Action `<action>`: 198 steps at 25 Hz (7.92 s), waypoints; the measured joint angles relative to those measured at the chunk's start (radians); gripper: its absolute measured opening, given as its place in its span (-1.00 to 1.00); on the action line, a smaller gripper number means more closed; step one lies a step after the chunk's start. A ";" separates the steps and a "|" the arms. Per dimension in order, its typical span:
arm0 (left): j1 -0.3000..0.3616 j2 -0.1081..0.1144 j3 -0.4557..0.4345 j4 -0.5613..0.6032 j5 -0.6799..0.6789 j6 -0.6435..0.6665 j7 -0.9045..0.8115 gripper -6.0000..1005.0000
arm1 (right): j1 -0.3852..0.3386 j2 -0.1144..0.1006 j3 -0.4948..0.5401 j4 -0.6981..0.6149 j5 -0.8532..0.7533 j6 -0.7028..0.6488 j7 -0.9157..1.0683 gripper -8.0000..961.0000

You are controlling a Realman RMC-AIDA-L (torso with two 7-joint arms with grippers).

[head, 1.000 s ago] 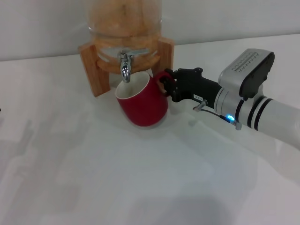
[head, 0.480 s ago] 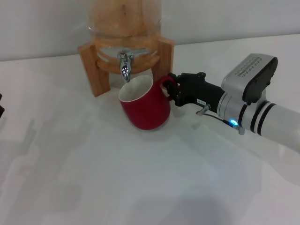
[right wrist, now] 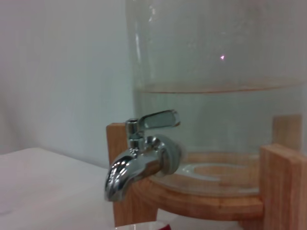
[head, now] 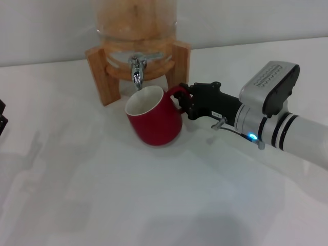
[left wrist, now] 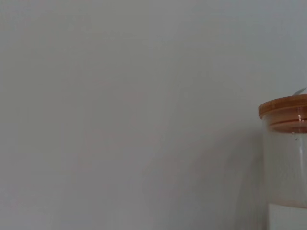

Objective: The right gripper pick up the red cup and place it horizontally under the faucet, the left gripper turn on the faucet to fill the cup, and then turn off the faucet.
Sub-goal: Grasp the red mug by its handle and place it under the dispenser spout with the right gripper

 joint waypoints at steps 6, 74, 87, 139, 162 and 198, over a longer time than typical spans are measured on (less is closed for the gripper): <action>0.000 0.000 0.000 0.000 0.000 0.003 0.000 0.54 | 0.000 0.000 -0.005 0.000 -0.005 0.001 0.004 -0.66; -0.005 0.002 0.010 0.014 0.000 -0.001 0.005 0.54 | 0.014 0.000 -0.025 -0.068 0.068 0.143 0.011 -0.44; -0.005 0.002 0.015 0.015 0.000 0.004 0.003 0.54 | 0.023 0.000 -0.081 -0.093 0.070 0.138 0.012 -0.44; -0.002 0.000 0.057 0.015 0.000 0.008 0.005 0.54 | 0.048 0.000 -0.057 -0.055 0.122 0.184 0.014 -0.44; -0.003 0.000 0.066 0.015 0.000 0.008 0.005 0.54 | 0.048 0.000 -0.066 -0.054 0.122 0.193 0.010 -0.41; -0.005 0.003 0.067 0.015 0.000 0.005 0.007 0.54 | 0.002 -0.004 -0.083 -0.062 0.113 0.190 0.022 -0.24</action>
